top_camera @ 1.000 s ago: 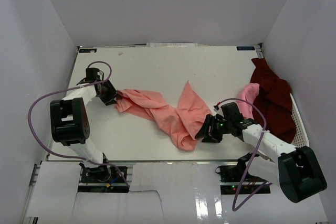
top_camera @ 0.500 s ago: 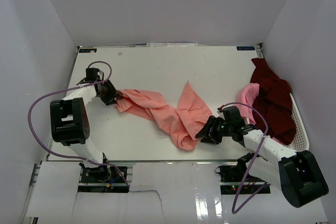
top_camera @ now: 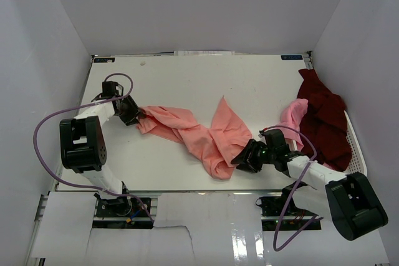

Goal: Fold and stack the t-shirts
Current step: Flatten out the tshirt

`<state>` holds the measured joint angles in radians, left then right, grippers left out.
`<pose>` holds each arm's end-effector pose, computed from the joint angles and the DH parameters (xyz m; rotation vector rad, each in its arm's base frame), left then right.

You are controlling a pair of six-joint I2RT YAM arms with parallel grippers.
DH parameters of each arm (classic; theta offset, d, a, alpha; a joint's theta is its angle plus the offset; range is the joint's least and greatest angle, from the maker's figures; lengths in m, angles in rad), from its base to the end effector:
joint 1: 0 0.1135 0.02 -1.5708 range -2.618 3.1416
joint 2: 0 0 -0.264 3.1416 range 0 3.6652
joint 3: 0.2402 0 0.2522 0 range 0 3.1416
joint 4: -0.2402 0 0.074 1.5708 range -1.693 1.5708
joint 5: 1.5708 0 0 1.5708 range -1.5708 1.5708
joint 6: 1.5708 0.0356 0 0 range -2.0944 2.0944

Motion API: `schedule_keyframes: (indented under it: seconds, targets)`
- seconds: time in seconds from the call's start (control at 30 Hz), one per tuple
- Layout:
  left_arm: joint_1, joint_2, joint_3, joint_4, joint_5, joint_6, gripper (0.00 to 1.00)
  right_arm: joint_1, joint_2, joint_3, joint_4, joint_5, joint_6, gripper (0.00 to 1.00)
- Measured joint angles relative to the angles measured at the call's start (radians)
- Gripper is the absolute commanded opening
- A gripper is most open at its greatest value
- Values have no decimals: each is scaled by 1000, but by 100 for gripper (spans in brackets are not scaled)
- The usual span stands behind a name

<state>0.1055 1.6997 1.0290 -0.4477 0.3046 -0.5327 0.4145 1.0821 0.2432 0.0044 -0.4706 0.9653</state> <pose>0.3296 0.0242 0.1730 -0.7604 2.6071 -0.5395 0.1540 0.0854 0.1261 0.4819 2.6009 1.1337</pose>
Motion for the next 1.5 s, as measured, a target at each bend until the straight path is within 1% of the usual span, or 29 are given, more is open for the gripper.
schedule_keyframes:
  seconds: [0.13, 0.2, 0.23, 0.3, 0.33, 0.4, 0.6, 0.73, 0.77, 0.93, 1.03, 1.1, 1.27, 1.33, 1.37, 1.5]
  targets:
    - [0, 0, -1, 1, 2, 2, 51, 0, 13, -26, 69, -26, 37, 48]
    - [0, 0, -2, 3, 3, 2, 51, 0, 19, -38, 97, -37, 53, 44]
    - [0, 0, -2, 4, 3, 2, 51, 0, 24, -43, 108, -39, 57, 37]
    - [0, 0, -2, 5, 4, 2, 51, 0, 38, -45, 116, -41, 66, 29]
    - [0, 0, -2, 5, 4, 2, 51, 0, 46, -46, 122, -42, 71, 21]
    - [0, 0, -2, 5, 6, 2, 51, 0, 61, -46, 134, -42, 76, 14]
    - [0, 0, -2, 7, 7, 3, 51, 0, 44, -42, 101, -26, 68, 12]
    - [0, 0, -2, 7, 8, 6, 51, 0, -22, 12, -45, 27, 13, 11]
    - [0, 0, -2, 7, 8, 9, 51, 0, -37, 35, -84, 43, -6, 8]
    - [0, 0, -2, 7, 9, 13, 51, 0, -89, 146, -224, 124, -82, 8]
    - [-1, 0, -2, 7, 10, 13, 51, 0, -84, 193, -286, 153, -128, 14]
    - [-1, 0, -2, 6, 10, 14, 51, 0, -64, 221, -321, 163, -157, 20]
    - [-3, 0, -2, 7, 11, 18, 51, 0, -25, 246, -360, 165, -210, 24]
    - [-4, 0, -2, 7, 11, 19, 51, 0, -20, 246, -369, 162, -221, 19]
    - [-4, 0, -2, 7, 11, 20, 51, 0, -16, 246, -372, 160, -227, 9]
    - [-5, 0, -2, 6, 11, 21, 51, 0, -8, 246, -372, 152, -238, 8]
